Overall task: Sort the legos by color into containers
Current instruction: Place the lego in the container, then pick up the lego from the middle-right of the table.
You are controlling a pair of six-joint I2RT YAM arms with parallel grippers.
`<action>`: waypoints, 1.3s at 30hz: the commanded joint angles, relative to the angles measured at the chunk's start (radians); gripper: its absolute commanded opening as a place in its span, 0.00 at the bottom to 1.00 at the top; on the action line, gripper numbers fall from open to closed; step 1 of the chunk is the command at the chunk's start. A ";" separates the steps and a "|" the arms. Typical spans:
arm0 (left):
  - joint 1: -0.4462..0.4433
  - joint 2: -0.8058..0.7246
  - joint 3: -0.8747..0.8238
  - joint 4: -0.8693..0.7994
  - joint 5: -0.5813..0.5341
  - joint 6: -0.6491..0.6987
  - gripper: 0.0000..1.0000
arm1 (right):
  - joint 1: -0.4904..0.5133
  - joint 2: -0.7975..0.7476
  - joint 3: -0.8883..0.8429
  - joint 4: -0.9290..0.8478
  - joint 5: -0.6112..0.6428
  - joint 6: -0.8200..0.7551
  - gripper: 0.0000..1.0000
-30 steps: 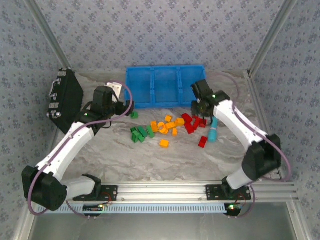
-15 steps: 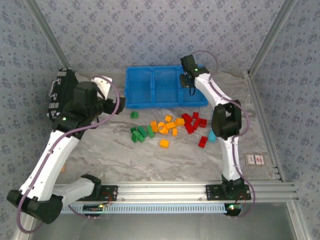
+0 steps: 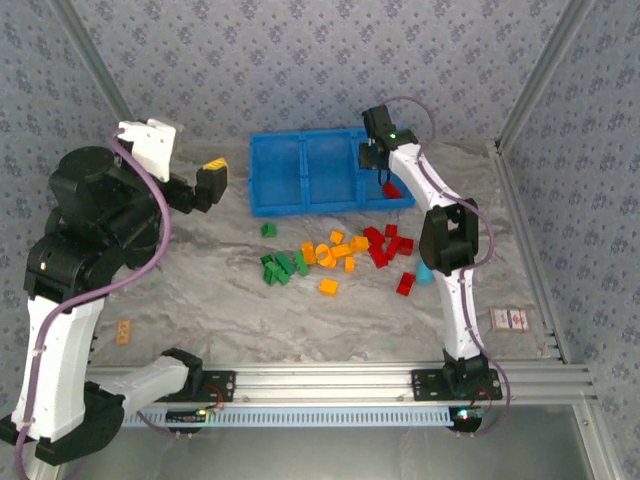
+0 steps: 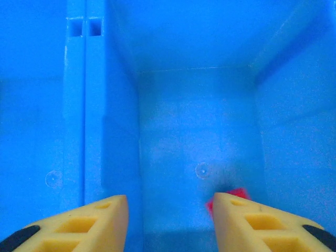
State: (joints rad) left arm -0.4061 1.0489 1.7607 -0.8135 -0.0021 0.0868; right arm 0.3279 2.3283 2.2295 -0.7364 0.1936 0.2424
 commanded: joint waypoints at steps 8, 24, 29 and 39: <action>-0.005 0.007 -0.056 0.041 0.031 0.006 1.00 | 0.028 -0.468 -0.503 0.091 -0.008 -0.056 0.74; -0.019 -0.006 -0.126 0.097 0.074 0.011 1.00 | -0.014 -0.952 -1.282 0.178 -0.034 0.142 0.76; -0.019 -0.010 -0.135 0.101 0.082 0.014 1.00 | -0.048 -0.888 -1.301 0.232 -0.056 0.143 0.75; -0.019 -0.020 -0.162 0.111 0.068 0.024 1.00 | -0.090 -0.753 -1.265 0.320 -0.102 0.129 0.70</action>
State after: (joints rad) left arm -0.4194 1.0412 1.5974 -0.7361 0.0597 0.0940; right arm 0.2504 1.5425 0.9340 -0.4484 0.1139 0.3668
